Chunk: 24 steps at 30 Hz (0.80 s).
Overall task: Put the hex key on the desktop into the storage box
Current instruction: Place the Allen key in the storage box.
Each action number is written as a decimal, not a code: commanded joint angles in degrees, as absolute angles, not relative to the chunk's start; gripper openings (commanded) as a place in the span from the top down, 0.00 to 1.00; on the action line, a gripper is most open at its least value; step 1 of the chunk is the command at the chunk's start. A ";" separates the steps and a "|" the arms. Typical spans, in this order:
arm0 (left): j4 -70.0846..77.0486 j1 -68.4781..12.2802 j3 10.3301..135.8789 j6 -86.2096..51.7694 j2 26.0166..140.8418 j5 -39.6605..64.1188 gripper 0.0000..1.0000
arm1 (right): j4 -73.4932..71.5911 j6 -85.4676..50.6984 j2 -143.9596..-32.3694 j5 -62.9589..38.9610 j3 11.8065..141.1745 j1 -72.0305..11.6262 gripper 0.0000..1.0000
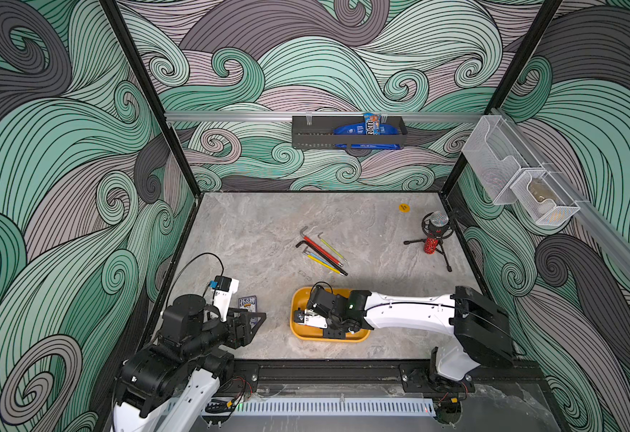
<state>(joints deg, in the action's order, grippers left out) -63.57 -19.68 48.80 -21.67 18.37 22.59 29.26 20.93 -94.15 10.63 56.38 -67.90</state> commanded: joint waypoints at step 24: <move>-63.66 -19.95 51.33 -22.58 18.30 22.22 0.31 | 28.08 18.18 -92.14 10.35 57.57 -66.36 0.65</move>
<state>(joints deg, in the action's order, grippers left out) -63.51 -19.68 49.06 -22.35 18.37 22.52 27.77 20.18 -95.48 10.57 56.40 -67.51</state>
